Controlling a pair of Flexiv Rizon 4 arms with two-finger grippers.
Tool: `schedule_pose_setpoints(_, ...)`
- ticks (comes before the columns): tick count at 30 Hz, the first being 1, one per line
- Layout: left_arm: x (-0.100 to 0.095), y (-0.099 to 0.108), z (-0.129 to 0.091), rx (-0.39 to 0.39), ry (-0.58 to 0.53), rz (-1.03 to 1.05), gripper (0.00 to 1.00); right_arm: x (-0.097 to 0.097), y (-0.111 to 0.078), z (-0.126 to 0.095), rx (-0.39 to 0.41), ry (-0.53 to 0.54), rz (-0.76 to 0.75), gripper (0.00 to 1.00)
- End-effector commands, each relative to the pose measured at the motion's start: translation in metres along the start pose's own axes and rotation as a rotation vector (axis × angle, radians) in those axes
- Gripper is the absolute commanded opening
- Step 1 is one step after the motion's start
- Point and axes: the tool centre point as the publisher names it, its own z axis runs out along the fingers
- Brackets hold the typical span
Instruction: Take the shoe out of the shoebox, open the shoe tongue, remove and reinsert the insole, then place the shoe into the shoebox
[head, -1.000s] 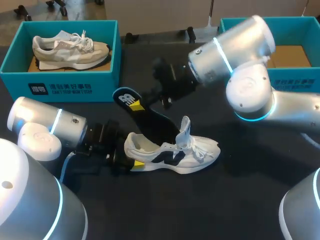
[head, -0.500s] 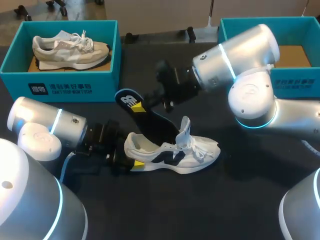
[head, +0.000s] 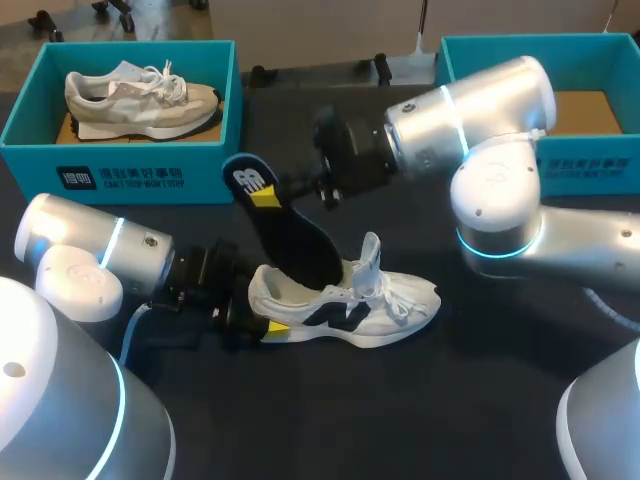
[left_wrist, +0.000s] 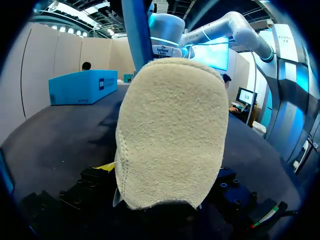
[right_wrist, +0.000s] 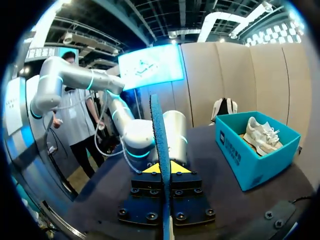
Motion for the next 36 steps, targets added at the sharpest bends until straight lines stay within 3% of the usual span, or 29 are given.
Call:
schedule_pose_setpoints(1,0.000,0.001,0.001,-0.004,0.002,0.000,0.00,-0.011,0.015,0.011,-0.021,0.029,0.032,0.00)
schedule_pose_setpoints(7,0.000,0.001,0.001,-0.004,0.002,0.000,0.00,-0.012,0.051,0.006,-0.074,0.081,0.075,0.00)
schedule_pose_setpoints(19,0.000,0.001,0.001,-0.004,0.002,0.000,0.00,0.000,0.126,-0.044,-0.179,0.081,0.202,0.00)
schedule_pose_setpoints(24,0.000,0.001,0.001,-0.004,0.002,0.000,0.00,0.009,0.146,-0.065,-0.134,0.090,0.242,0.00)
schedule_pose_setpoints(29,0.000,0.001,0.001,-0.004,0.002,0.000,0.00,0.020,0.164,-0.082,-0.171,0.085,0.251,0.00)
schedule_pose_setpoints(36,0.000,0.001,0.001,-0.004,0.002,0.000,0.00,0.034,0.183,-0.101,-0.142,0.061,0.252,0.00)
